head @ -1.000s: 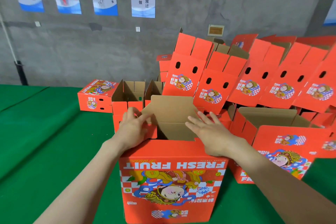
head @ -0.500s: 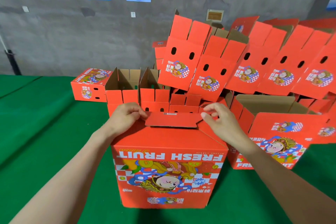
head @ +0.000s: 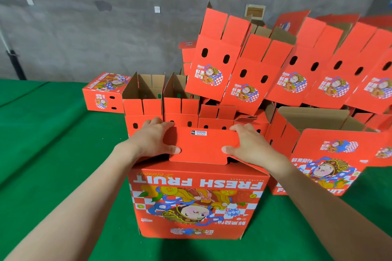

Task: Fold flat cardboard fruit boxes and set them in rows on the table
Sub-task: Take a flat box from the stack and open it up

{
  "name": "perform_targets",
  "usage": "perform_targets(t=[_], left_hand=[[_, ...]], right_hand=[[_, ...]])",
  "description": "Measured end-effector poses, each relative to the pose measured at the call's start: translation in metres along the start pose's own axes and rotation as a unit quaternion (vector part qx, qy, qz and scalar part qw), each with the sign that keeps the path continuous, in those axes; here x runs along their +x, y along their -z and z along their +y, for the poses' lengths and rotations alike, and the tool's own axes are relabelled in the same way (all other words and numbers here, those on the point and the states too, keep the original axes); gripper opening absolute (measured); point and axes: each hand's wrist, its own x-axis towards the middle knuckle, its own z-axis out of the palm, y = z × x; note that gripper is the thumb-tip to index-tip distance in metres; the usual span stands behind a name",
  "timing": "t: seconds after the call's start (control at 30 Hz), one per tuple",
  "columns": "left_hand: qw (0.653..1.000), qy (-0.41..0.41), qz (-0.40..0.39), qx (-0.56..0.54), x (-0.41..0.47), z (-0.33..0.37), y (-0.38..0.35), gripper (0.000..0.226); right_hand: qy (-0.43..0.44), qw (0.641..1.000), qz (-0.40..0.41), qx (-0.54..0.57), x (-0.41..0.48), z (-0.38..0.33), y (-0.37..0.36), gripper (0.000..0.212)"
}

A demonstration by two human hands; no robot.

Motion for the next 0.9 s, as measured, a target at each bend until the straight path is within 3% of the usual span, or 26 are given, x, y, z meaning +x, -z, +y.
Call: perform_targets(t=[0.43, 0.53, 0.6, 0.63, 0.67, 0.7, 0.73, 0.77, 0.8, 0.83, 0.9], left_hand=[[0.998, -0.012, 0.040, 0.046, 0.001, 0.000, -0.006, 0.079], [0.999, -0.026, 0.046, -0.005, 0.000, -0.003, -0.004, 0.079], [0.990, -0.030, 0.083, -0.113, -0.004, -0.005, 0.001, 0.072], [0.969, -0.020, 0.117, -0.215, -0.006, -0.008, 0.002, 0.066], [0.927, 0.004, 0.149, -0.344, -0.009, -0.010, 0.004, 0.060], [0.864, 0.040, 0.172, -0.472, -0.012, -0.016, 0.004, 0.053], [0.801, 0.077, 0.177, -0.566, -0.015, -0.024, 0.003, 0.046], [0.769, 0.109, 0.163, -0.609, -0.019, -0.033, -0.001, 0.041], [0.768, 0.137, 0.143, -0.609, -0.024, -0.043, -0.008, 0.039], [0.779, 0.163, 0.124, -0.593, -0.030, -0.053, -0.017, 0.039], [0.806, 0.212, 0.083, -0.547, -0.041, -0.063, -0.039, 0.041]], right_hand=[[0.022, 0.998, 0.025, -0.054, -0.003, 0.001, -0.005, 0.064], [0.028, 0.999, 0.026, 0.009, -0.001, 0.005, -0.004, 0.065], [0.030, 0.996, 0.031, 0.077, -0.001, 0.009, -0.004, 0.062], [0.028, 0.992, 0.036, 0.114, -0.001, 0.012, -0.004, 0.059], [0.025, 0.984, 0.047, 0.167, -0.001, 0.014, -0.005, 0.056], [0.010, 0.966, 0.066, 0.249, -0.001, 0.019, -0.005, 0.051], [-0.024, 0.932, 0.084, 0.353, -0.001, 0.024, -0.006, 0.047], [-0.077, 0.884, 0.090, 0.453, -0.003, 0.030, -0.007, 0.045], [-0.136, 0.841, 0.083, 0.517, -0.005, 0.038, -0.010, 0.047], [-0.188, 0.821, 0.059, 0.535, -0.010, 0.046, -0.016, 0.051], [-0.247, 0.825, -0.020, 0.509, -0.021, 0.061, -0.034, 0.045]])
